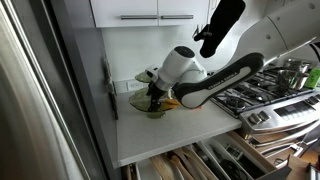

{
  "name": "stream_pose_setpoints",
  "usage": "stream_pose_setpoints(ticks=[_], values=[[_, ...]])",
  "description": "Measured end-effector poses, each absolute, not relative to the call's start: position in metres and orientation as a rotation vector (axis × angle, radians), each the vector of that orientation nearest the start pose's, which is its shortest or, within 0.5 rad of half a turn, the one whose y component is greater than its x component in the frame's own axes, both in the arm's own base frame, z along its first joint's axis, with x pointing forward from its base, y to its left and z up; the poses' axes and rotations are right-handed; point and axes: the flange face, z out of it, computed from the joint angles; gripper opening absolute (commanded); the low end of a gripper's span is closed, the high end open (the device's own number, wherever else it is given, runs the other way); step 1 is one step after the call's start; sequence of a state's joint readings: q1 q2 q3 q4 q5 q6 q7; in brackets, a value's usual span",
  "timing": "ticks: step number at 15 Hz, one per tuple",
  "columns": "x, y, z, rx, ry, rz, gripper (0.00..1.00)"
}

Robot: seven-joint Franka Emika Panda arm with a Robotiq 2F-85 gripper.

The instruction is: Remove two wooden spatulas from the opened drawer at the same time and put them on the middle rack of the cake stand

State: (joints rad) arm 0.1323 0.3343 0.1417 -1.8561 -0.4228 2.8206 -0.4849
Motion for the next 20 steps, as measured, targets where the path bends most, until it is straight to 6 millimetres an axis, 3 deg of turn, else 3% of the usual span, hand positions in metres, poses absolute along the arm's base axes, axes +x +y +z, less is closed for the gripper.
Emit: stream_pose_setpoints(ticks=[9,16,20], values=[[0.636,0.186,0.414,-2.664,-1.700,-1.110,1.00],[0.609,0.199,0.423,-2.622,-1.651,-1.095,1.00],[0.599,0.193,0.430,-2.642,-1.596,-1.096,1.00]])
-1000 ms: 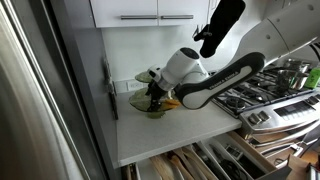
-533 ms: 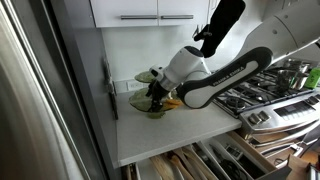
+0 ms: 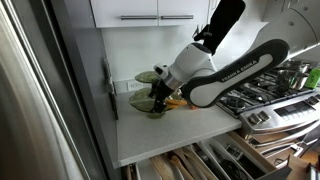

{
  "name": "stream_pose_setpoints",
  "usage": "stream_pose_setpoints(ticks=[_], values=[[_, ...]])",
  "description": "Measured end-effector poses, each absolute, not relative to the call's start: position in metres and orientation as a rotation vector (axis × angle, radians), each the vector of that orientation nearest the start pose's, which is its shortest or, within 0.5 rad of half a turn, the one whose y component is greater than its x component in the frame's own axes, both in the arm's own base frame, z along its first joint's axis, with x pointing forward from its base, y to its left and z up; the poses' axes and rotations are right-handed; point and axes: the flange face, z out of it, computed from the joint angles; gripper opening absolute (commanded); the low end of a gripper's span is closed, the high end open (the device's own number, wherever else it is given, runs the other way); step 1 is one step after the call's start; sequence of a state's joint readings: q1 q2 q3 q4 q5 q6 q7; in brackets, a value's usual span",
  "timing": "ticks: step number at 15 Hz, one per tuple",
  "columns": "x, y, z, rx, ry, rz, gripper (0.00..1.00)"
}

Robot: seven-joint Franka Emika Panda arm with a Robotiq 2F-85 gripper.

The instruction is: Remove two wooden spatulas from the opened drawer at the same time and put them on the middle rack of the cake stand

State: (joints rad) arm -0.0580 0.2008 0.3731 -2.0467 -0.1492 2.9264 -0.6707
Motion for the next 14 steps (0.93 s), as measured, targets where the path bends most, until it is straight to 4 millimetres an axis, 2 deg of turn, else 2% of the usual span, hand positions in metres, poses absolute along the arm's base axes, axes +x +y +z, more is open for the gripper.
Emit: stream_pose_setpoints(ticks=[5,9,12,14], values=[[0.583,0.184,0.441,-2.673,-1.502,-1.062,1.00],[0.570,0.183,0.441,-2.686,-1.463,-0.959,1.00],[0.557,0.171,0.456,-2.738,-1.429,-0.903,1.00],[0.544,0.155,0.474,-2.806,-1.358,-0.882,1.00]])
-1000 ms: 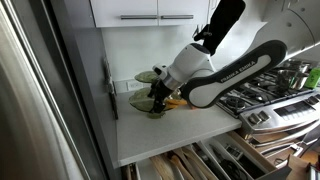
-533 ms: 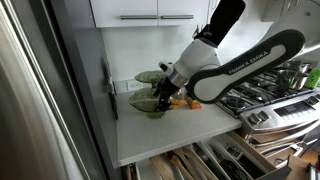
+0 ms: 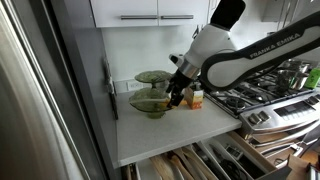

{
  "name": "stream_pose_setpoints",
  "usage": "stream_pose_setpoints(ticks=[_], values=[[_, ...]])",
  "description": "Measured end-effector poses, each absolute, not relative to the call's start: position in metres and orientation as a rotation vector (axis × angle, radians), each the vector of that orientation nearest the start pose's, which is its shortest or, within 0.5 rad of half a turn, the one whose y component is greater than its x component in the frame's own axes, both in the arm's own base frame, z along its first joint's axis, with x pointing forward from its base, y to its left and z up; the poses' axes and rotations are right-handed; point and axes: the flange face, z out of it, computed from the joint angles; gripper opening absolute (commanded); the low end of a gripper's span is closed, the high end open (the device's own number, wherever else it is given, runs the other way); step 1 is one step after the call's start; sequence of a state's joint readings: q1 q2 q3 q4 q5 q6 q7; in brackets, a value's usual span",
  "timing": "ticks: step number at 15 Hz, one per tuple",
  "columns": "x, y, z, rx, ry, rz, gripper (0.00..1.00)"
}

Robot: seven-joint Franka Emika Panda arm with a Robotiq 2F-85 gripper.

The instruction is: Remove two wooden spatulas from the opened drawer at the same time and put them on the middle rack of the cake stand

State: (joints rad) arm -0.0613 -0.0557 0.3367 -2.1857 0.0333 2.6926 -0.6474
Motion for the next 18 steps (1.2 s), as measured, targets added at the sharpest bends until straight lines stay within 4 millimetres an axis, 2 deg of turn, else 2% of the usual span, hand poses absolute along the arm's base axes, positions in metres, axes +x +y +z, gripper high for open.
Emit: stream_pose_setpoints(ticks=[4,8,12,18], values=[[0.511,0.123,0.512,-2.955,-1.160,-0.854,1.00],[0.477,0.112,0.533,-3.002,-0.963,-0.885,1.00],[0.446,0.105,0.537,-3.016,-0.800,-0.915,1.00],[0.405,0.087,0.528,-3.033,-0.598,-0.938,1.00]])
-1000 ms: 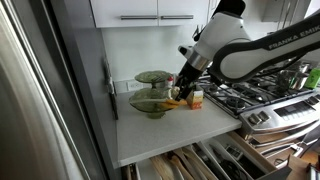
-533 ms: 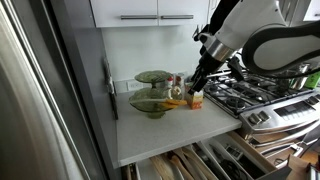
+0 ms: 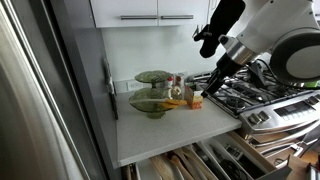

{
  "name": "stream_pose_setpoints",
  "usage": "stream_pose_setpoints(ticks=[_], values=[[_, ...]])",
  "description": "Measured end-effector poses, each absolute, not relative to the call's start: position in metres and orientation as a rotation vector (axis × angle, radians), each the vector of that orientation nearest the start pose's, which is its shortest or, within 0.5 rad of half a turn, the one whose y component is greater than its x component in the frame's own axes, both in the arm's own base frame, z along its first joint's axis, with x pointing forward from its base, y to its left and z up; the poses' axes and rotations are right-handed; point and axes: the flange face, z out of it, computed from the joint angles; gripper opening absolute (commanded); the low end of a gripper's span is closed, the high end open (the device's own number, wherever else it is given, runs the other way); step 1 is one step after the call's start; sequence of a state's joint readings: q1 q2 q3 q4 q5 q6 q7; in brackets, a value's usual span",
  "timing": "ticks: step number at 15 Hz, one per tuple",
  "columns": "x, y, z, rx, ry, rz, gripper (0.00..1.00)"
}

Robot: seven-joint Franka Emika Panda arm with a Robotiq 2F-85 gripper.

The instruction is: Remove two wooden spatulas from the opened drawer at the same time and put them on the middle rack of the cake stand

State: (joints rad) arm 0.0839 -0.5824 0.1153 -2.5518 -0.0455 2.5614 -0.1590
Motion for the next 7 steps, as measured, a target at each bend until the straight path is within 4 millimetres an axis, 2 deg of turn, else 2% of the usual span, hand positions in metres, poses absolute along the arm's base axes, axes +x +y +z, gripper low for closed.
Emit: stream_pose_setpoints(ticks=[4,7], values=[[0.389,0.079,0.523,-3.033,-0.532,-0.956,1.00],[0.384,0.077,0.522,-3.032,-0.522,-0.964,1.00]])
